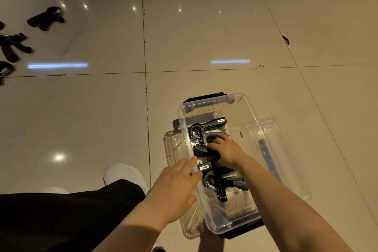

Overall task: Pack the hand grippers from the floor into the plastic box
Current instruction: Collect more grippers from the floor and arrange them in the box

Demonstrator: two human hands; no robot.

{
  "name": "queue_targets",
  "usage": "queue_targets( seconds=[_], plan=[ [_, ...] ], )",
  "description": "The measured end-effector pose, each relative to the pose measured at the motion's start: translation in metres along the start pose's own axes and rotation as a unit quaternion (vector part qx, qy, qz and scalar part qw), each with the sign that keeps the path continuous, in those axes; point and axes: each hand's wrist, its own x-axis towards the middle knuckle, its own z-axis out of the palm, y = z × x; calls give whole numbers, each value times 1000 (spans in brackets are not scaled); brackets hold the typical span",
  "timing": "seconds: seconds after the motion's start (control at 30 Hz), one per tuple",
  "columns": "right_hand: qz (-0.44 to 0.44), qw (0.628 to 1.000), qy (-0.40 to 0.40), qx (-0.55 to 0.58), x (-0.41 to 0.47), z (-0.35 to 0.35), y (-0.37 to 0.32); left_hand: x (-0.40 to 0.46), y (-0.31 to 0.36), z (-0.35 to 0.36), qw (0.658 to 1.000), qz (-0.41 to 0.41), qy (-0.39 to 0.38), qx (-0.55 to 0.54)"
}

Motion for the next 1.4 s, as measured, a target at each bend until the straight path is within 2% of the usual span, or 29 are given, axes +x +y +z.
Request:
queue_targets(
  seconds=[0.07,0.13,0.23,0.37,0.5,0.6,0.7,0.77,0.9,1.03,1.13,1.2,1.27,1.4],
  plan=[
    [2,999,43,21,-7,1,-2,-2,-2,-9,999,-5,32,-4],
    [44,981,131,133,-24,2,-7,-4,-4,-18,997,-15,75,-11],
    [134,904,228,336,-64,1,-19,-9,-3,-29,990,-24,135,-15],
    [147,838,271,450,-124,14,-33,-20,5,-38,984,-34,173,-10],
    [151,759,316,549,-169,20,-46,-44,19,-42,976,0,213,43],
    [142,725,342,580,-189,10,-54,-68,29,-48,968,13,245,55],
    [108,704,358,604,-201,-14,-70,-95,36,-62,948,-21,316,32],
    [63,713,360,599,-208,-36,-89,-119,37,-72,931,-36,364,22],
    [-52,751,328,571,-208,-79,-153,-183,17,-94,897,-32,433,87],
    [-160,788,282,523,-202,-126,-230,-260,-25,-124,869,-104,471,108],
    [-222,803,270,483,-196,-178,-288,-312,-68,-148,846,-186,491,91],
    [-263,810,271,448,-186,-219,-328,-333,-106,-159,849,-243,468,41],
    [-305,833,253,386,-173,-257,-369,-344,-146,-162,858,-292,423,0],
    [-324,910,239,99,-119,-298,-435,-344,-218,-157,873,-347,342,-5]
  ],
)
